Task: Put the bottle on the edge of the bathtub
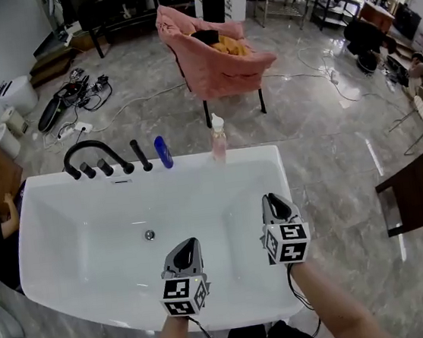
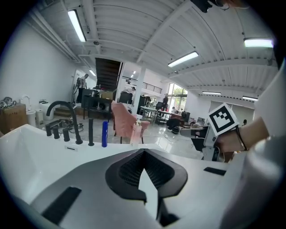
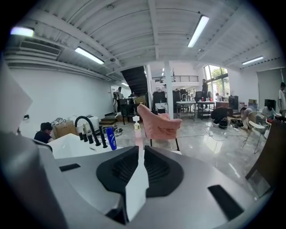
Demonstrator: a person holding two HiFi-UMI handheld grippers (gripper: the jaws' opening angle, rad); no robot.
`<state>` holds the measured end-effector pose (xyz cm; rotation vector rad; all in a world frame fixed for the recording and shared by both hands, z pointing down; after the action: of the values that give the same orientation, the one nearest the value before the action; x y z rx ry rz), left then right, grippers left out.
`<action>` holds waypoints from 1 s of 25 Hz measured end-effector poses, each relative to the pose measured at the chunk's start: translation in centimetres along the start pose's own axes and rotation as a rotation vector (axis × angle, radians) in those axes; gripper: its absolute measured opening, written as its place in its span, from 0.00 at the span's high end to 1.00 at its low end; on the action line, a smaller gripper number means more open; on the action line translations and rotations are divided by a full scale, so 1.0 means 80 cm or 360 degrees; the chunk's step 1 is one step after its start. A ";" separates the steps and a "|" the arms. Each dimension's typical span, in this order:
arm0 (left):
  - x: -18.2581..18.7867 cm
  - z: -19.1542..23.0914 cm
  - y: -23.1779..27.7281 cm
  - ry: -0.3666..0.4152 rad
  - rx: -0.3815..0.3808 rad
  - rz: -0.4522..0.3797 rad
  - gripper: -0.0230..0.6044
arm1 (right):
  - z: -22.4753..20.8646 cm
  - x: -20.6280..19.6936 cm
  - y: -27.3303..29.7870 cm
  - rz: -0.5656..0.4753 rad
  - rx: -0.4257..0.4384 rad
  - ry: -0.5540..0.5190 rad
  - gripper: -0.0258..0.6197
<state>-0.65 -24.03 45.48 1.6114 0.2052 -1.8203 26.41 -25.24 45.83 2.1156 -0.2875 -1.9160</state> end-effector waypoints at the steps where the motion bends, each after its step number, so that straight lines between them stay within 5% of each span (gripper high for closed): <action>1: 0.004 -0.006 -0.004 -0.0008 0.0006 0.0001 0.94 | -0.001 0.005 -0.013 -0.0001 0.0011 0.0003 0.89; 13: 0.041 -0.124 -0.066 0.0031 0.0084 -0.0109 0.94 | -0.014 0.047 -0.143 -0.0081 0.0312 -0.0040 0.93; 25: 0.043 -0.229 -0.159 0.0087 0.0114 -0.0148 0.94 | -0.057 0.061 -0.273 -0.0175 0.0403 0.0003 0.93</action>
<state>6.94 -5.96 34.28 1.7285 0.2462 -1.8738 30.69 -5.90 34.41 2.3367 -0.4431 -2.0329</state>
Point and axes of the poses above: the fingertips, and each gripper's own axes: y forward along the fingers, z to its left, x out of its top, the point moved 7 cm from there along -y, backward along the fingers, and after that the axes turned 6 degrees about -z, right-handed, at the moved point
